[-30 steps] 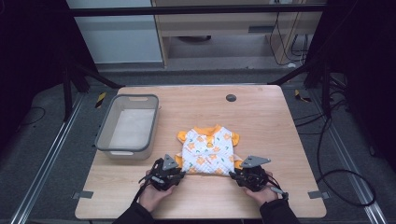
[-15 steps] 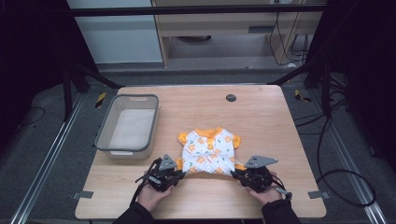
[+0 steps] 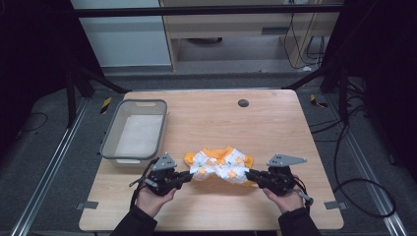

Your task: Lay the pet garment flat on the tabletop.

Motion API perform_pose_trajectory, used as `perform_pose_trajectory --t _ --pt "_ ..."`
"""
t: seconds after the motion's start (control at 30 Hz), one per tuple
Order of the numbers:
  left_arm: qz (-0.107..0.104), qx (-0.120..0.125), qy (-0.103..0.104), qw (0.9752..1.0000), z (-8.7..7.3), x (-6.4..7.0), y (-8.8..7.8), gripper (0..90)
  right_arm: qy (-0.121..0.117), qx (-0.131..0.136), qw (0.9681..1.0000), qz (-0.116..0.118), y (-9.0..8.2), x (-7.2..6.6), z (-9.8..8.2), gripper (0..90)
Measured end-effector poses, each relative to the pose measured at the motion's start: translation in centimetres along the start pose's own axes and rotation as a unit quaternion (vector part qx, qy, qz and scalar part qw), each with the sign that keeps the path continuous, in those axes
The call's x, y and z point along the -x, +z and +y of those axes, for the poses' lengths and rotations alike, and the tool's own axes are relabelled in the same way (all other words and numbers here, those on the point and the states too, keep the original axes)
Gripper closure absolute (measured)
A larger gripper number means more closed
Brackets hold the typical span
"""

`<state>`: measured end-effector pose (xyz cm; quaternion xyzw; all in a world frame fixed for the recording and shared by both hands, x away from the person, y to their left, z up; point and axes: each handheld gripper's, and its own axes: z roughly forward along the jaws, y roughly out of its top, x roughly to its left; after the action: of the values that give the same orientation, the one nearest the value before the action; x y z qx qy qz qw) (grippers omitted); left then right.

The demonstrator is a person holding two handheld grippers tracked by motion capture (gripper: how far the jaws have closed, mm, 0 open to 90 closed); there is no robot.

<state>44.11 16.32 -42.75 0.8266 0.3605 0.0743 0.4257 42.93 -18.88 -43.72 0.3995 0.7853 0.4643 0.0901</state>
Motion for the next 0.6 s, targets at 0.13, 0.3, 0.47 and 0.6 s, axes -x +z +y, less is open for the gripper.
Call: perform_pose_trajectory --t 0.13,0.3,0.47,0.6 --pt "0.031 -0.007 -0.034 0.9989 0.6 -2.0 2.3 81.7 0.042 -0.004 0.9986 -0.033 2.8 2.4 0.8 80.9" --pt "0.067 -0.008 -0.039 0.9969 0.6 -3.1 4.1 80.4 0.034 -0.010 0.9965 -0.076 5.2 3.2 0.8 78.4" --pt "0.096 0.006 -0.032 0.9949 0.4 -3.4 4.4 68.6 0.004 0.004 0.9923 -0.124 6.0 3.4 1.0 69.0" --pt "0.111 0.019 -0.022 0.9934 0.1 -3.5 3.2 59.0 -0.010 0.013 0.9914 -0.130 5.1 3.3 0.9 64.1"
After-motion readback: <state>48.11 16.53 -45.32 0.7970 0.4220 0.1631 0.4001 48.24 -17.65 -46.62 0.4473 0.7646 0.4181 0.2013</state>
